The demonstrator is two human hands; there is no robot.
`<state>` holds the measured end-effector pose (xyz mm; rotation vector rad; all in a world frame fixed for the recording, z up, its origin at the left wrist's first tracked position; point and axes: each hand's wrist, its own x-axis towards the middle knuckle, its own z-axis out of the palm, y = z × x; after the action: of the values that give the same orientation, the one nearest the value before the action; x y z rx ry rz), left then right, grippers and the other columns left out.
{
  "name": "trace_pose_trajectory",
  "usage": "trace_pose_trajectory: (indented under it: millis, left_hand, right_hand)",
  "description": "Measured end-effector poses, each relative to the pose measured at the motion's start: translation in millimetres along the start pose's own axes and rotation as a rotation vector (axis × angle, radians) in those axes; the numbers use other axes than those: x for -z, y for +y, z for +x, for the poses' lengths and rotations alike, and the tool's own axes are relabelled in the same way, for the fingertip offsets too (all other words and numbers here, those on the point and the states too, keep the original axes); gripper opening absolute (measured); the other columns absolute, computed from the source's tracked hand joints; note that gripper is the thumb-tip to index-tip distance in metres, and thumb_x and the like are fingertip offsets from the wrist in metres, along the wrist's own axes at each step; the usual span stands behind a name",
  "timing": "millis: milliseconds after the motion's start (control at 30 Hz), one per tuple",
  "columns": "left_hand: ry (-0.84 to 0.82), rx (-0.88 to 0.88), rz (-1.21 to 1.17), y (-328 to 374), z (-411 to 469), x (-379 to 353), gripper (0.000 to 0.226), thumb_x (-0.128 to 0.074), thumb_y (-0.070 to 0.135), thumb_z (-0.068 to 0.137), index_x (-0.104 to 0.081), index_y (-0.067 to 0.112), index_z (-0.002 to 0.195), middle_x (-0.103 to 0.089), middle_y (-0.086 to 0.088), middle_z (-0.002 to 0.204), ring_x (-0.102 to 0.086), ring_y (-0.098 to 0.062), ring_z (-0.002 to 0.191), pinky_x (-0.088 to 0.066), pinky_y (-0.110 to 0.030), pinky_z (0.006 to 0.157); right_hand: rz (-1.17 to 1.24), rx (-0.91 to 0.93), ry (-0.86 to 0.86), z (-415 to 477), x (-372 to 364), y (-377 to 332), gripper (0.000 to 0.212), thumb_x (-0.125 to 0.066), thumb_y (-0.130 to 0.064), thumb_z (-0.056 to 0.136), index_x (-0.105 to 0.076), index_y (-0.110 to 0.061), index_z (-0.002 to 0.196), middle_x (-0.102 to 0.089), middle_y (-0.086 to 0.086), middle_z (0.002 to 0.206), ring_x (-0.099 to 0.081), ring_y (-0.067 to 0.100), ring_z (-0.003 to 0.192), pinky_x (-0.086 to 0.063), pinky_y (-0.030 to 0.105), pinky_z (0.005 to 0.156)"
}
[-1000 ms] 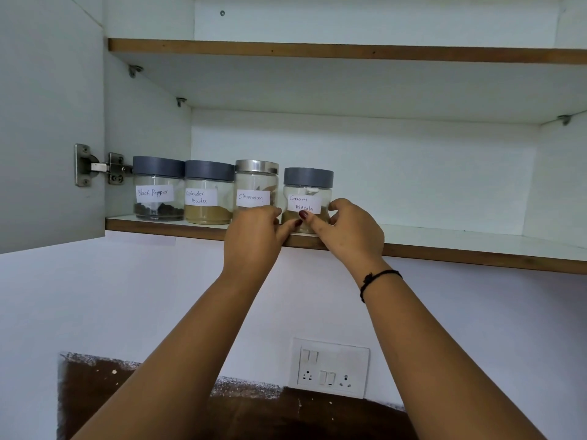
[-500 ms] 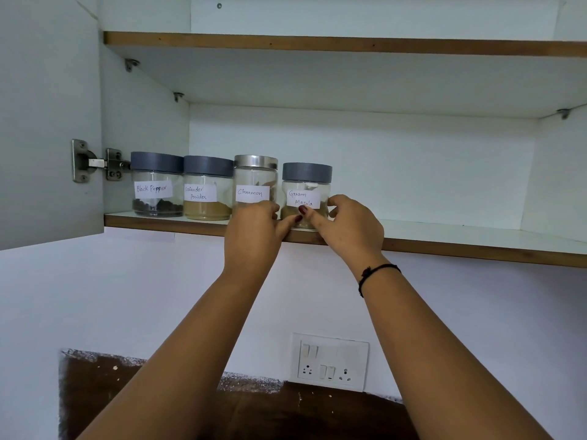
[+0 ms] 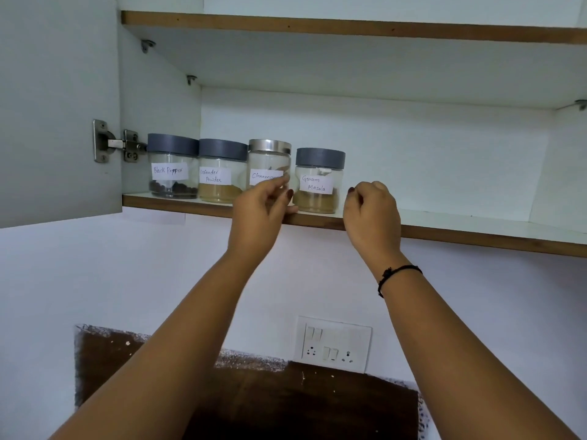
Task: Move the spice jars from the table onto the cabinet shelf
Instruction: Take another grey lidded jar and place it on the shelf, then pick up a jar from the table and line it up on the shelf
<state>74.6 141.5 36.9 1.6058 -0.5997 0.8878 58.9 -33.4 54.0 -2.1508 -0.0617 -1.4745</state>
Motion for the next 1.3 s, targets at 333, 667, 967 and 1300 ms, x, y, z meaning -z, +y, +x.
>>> trace_pose_trajectory:
  millis: [333, 667, 967, 1300]
  left_hand:
    - [0.049, 0.056, -0.175, -10, -96, 54, 0.024, -0.055, 0.009, 0.101, -0.067, 0.007, 0.121, -0.074, -0.01, 0.096, -0.074, -0.02, 0.091, -0.061, -0.04, 0.084]
    - [0.087, 0.244, -0.084, -55, -194, 98, 0.019, -0.056, 0.012, 0.101, -0.069, 0.01, 0.114, -0.075, -0.006, 0.096, -0.073, -0.021, 0.092, -0.058, -0.033, 0.087]
    - [0.103, 0.406, -0.02, -114, -261, 130, 0.018, -0.054, 0.011, 0.101, -0.072, 0.008, 0.099, -0.074, -0.008, 0.091, -0.071, -0.024, 0.091, -0.058, -0.04, 0.084]
    - [0.246, 0.571, 0.163, -173, -317, 153, 0.019, -0.052, 0.019, 0.101, -0.071, 0.021, 0.1, -0.074, 0.001, 0.095, -0.071, -0.015, 0.091, -0.06, -0.038, 0.08]
  right_hand:
    - [0.358, 0.215, -0.085, -128, 4, -34, 0.024, -0.058, -0.028, 0.092, -0.067, -0.013, 0.075, -0.056, -0.01, 0.073, -0.058, 0.011, 0.071, -0.054, 0.037, 0.057]
    - [0.477, 0.139, -0.267, -219, -29, -45, 0.019, -0.065, -0.021, 0.09, -0.069, -0.012, 0.073, -0.064, -0.005, 0.072, -0.06, 0.009, 0.067, -0.052, 0.026, 0.053]
    - [0.615, 0.036, -0.454, -292, -77, -39, 0.024, -0.064, -0.009, 0.092, -0.066, -0.004, 0.068, -0.056, 0.001, 0.061, -0.052, 0.016, 0.052, -0.041, 0.037, 0.047]
    - [0.61, -0.087, -0.629, -361, -130, -41, 0.016, -0.064, -0.012, 0.093, -0.068, -0.006, 0.079, -0.059, -0.003, 0.071, -0.056, 0.01, 0.058, -0.041, 0.015, 0.05]
